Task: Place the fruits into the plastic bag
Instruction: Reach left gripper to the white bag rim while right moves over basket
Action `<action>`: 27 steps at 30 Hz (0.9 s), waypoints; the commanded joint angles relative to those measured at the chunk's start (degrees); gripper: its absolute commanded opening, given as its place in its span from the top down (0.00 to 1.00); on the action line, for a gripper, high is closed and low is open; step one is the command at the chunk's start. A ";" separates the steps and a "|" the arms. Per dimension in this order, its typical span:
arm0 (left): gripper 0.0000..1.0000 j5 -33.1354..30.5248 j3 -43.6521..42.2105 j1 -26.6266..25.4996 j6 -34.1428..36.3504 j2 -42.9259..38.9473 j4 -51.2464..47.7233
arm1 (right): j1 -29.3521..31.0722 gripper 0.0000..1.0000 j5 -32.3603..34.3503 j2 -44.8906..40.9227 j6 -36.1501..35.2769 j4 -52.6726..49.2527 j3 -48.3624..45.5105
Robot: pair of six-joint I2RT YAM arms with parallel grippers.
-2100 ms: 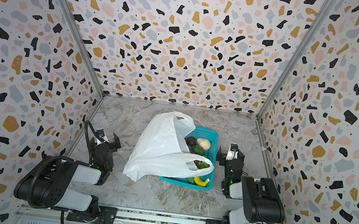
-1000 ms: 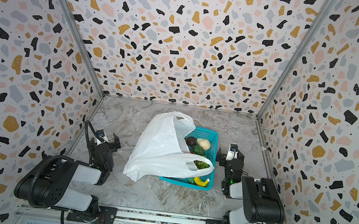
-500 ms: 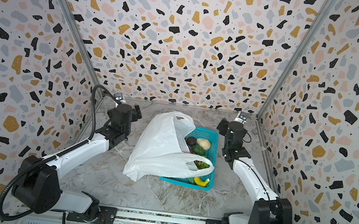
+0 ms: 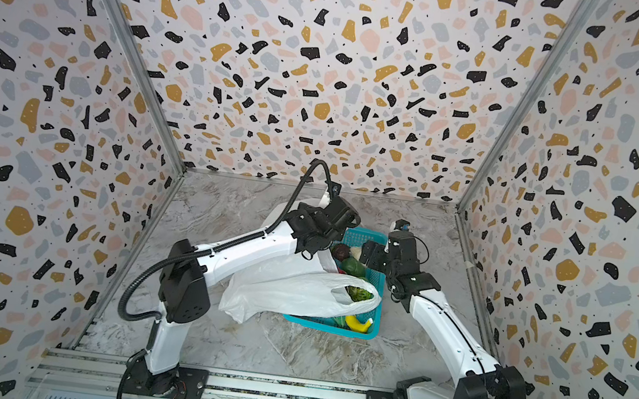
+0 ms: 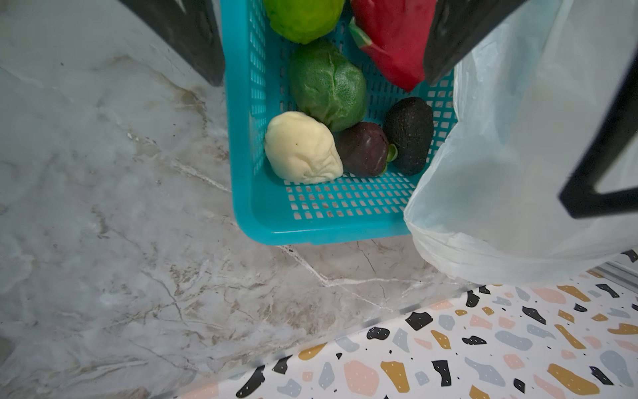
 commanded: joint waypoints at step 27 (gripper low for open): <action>0.01 -0.04 -7.57 1.52 -3.19 -7.83 -10.55 | 2.59 0.11 -7.65 1.81 -0.69 0.36 0.33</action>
